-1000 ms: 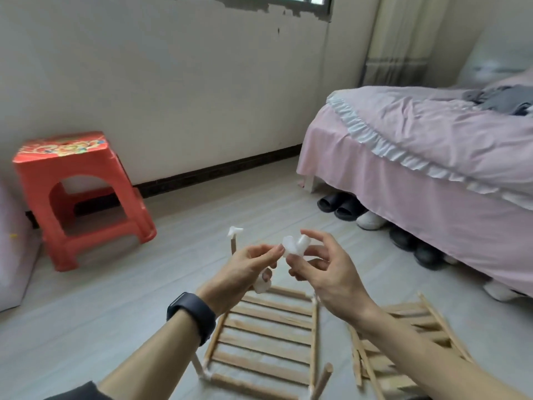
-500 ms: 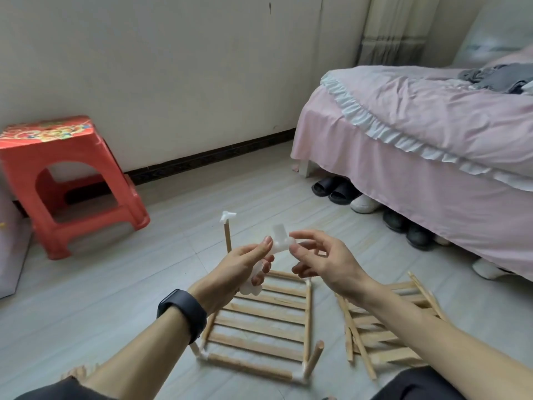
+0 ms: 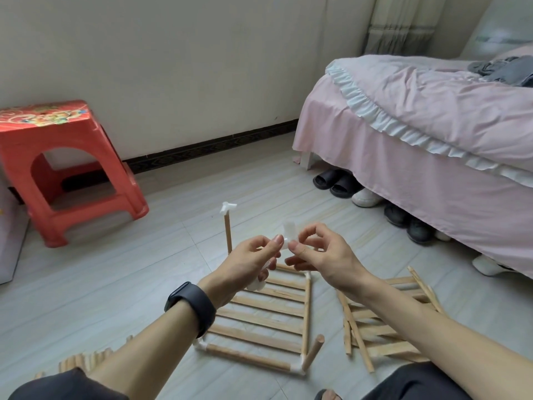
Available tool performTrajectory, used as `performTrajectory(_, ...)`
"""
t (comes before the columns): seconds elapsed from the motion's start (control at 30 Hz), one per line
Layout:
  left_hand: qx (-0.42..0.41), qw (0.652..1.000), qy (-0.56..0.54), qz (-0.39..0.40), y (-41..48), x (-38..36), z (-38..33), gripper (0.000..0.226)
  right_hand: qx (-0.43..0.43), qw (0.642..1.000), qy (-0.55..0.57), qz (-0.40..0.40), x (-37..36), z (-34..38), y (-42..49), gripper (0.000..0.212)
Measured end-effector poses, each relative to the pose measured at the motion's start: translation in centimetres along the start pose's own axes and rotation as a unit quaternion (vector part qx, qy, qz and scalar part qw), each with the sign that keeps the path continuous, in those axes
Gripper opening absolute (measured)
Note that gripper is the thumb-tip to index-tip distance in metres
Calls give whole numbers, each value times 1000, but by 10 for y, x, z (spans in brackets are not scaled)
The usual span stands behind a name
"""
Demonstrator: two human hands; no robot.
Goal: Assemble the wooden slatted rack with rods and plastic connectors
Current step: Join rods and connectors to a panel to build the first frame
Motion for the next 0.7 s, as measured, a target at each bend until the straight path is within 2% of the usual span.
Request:
performTrajectory(0.23, -19, 996, 82, -13, 1, 2, 10, 36, -20, 999, 14, 35, 1, -7, 3, 24)
performTrajectory(0.43, -19, 979, 204, -11, 9, 6, 32, 29, -21, 983, -161, 83, 18, -32, 2, 16)
performTrajectory(0.5, 1, 976, 215, 19, 11, -1, 44, 28, -9, 957, -282, 71, 25, -38, 0, 16)
performTrajectory(0.6, 41, 980, 193, 29, 14, -15, 61, 21, -1, 873, -481, 80, 29, -46, -4, 15)
performTrajectory(0.63, 64, 982, 173, 33, 16, -19, 70, 20, -5, 844, -528, 98, 28, -50, -7, 16)
performTrajectory(0.7, 102, 986, 126, 51, 12, -30, 84, 20, -13, 806, -578, 125, 24, -57, -13, 20)
Point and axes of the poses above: each hand's wrist, its own y-axis towards the middle knuckle, its own x-axis out of the back of the hand, z = x × y, the point moved 2 cm from there along y, towards the middle knuckle, and after that the axes turned 13 degrees about -y, right-handed, at the moved point
